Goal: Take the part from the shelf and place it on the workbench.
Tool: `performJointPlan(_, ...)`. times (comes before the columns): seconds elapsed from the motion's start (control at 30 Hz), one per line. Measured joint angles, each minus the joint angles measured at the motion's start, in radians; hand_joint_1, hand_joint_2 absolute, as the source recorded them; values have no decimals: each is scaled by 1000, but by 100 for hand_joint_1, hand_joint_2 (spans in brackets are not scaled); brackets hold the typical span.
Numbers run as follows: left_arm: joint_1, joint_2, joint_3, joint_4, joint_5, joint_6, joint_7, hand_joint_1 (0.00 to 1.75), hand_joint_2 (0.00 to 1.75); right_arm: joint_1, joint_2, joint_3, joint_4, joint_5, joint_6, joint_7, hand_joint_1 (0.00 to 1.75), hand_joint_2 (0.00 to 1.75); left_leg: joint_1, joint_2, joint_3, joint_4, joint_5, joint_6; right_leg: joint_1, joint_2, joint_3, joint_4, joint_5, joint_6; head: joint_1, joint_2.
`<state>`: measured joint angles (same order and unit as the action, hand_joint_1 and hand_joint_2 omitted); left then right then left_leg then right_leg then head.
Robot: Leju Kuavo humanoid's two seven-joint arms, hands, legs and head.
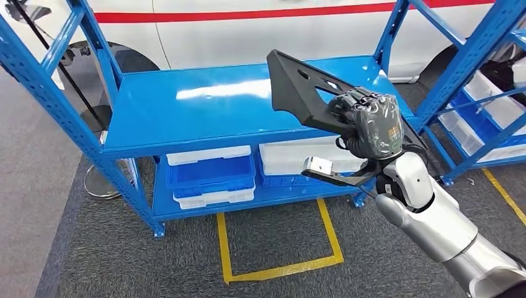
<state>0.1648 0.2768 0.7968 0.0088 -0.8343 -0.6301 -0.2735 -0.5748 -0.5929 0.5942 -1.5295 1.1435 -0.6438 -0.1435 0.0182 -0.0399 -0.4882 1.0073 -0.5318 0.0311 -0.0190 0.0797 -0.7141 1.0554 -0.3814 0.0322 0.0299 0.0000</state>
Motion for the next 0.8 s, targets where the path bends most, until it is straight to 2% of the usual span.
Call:
performJointPlan(0.03,-4,1,-2,0,-8,-1,-1,0,175,-11,6,7,6,-2,7,-4,175,175,0,16,-14,-1,13,7,0,-23,-13,37,-46,2,0,0)
performJointPlan(0.07,-8,3,-6,0,-18,-2,-2,0,175,-23,15,15,13,-4,13,-7,175,175,-3,31,-28,0,25,13,1,-48,-27,94,-105,4,0,0)
performJointPlan(0.1,-13,4,-9,0,-29,-3,-4,0,175,-36,27,24,21,-8,19,-11,175,175,-7,48,-44,1,37,17,1,-64,-39,162,-153,5,0,0)
performJointPlan(0.13,-19,7,-14,0,-44,-5,-7,0,175,-48,41,34,29,-11,25,-14,175,175,-11,64,-61,4,50,18,1,-72,-45,225,-177,6,0,0)
performJointPlan(0.17,-27,11,-19,0,-59,-7,-11,0,175,-58,55,45,38,-13,30,-16,175,175,-14,79,-79,7,61,19,0,-76,-40,266,-173,6,0,0)
performJointPlan(0.2,-36,16,-25,0,-78,-10,-15,0,175,-69,72,57,47,-14,35,-18,175,175,-17,92,-98,11,71,19,1,-78,-20,276,-151,3,0,0)
performJointPlan(0.23,-46,23,-32,0,-96,-12,-20,0,175,-80,89,72,56,-15,39,-19,175,175,-20,104,-114,14,81,18,2,-84,18,249,-125,-2,0,0)
performJointPlan(0.27,-57,29,-38,0,-115,-12,-23,0,175,-94,109,86,65,-14,45,-19,175,175,-23,116,-126,17,90,16,6,-99,73,190,-113,-10,0,0)
performJointPlan(0.33,-77,40,-54,0,-160,-7,-32,0,175,-131,158,114,83,-12,59,-18,175,175,-27,137,-140,19,107,9,17,-136,186,41,-136,-27,0,0)
performJointPlan(0.37,-88,46,-63,0,-186,-4,-39,0,175,-150,185,127,92,-10,65,-17,175,175,-27,148,-142,17,117,4,24,-147,218,-10,-151,-36,0,0)
performJointPlan(0.4,-100,52,-74,0,-216,-1,-48,0,175,-168,215,141,103,-6,71,-15,175,175,-26,160,-144,14,127,-1,29,-145,227,-38,-155,-43,0,0)
performJointPlan(0.43,-112,59,-86,0,-251,0,-59,0,175,-184,246,158,116,-1,76,-13,175,175,-24,169,-147,10,137,-8,30,-137,221,-48,-145,-51,0,0)
performJointPlan(0.47,-126,66,-97,0,-285,1,-71,0,175,-198,277,177,129,4,79,-10,175,175,-20,161,-151,12,134,-15,30,-129,212,-55,-130,-60,0,0)
performJointPlan(0.5,-136,73,-107,0,-319,2,-81,0,175,-209,308,197,140,8,83,-6,175,175,-17,139,-159,26,112,-22,28,-120,202,-61,-114,-69,0,0)
performJointPlan(0.53,-144,79,-116,0,-350,3,-90,0,175,-217,336,218,149,11,86,-1,175,175,-15,109,-170,57,73,-29,25,-111,189,-66,-98,-77,0,0)
performJointPlan(0.57,-150,86,-123,0,-375,4,-95,0,175,-224,362,237,154,12,89,3,175,175,-12,76,-183,107,20,-35,25,-102,173,-66,-83,-83,-1,0)
performJointPlan(0.6,-156,91,-130,0,-395,4,-97,0,175,-229,387,256,158,13,93,8,175,175,-11,57,-195,167,-28,-39,24,-90,155,-65,-68,-86,-1,0)
performJointPlan(0.63,-163,95,-135,0,-415,5,-98,0,175,-233,409,274,163,14,98,13,175,175,-11,49,-204,225,-57,-42,24,-78,135,-63,-53,-87,-1,0)
performJointPlan(0.67,-172,98,-138,0,-434,6,-98,0,175,-236,428,290,167,14,102,16,175,175,-9,47,-203,264,-61,-45,24,-66,114,-59,-39,-85,-1,0)
performJointPlan(0.7,-181,99,-140,0,-454,7,-98,0,175,-240,442,303,172,14,105,18,175,175,-7,46,-190,275,-44,-47,22,-55,93,-55,-26,-83,-1,0)
performJointPlan(0.73,-191,99,-141,0,-473,7,-97,0,175,-245,454,315,176,12,107,18,175,175,-4,41,-161,251,-15,-49,20,-44,72,-48,-13,-79,-1,0)
performJointPlan(0.77,-199,99,-141,0,-490,9,-95,0,175,-252,465,323,180,10,109,19,175,175,1,29,-117,199,9,-51,18,-33,52,-39,-3,-75,-1,0)
performJointPlan(0.8,-206,100,-141,0,-506,10,-93,0,175,-261,474,330,183,9,111,19,175,175,4,7,-66,129,13,-53,17,-21,32,-28,7,-69,-1,0)
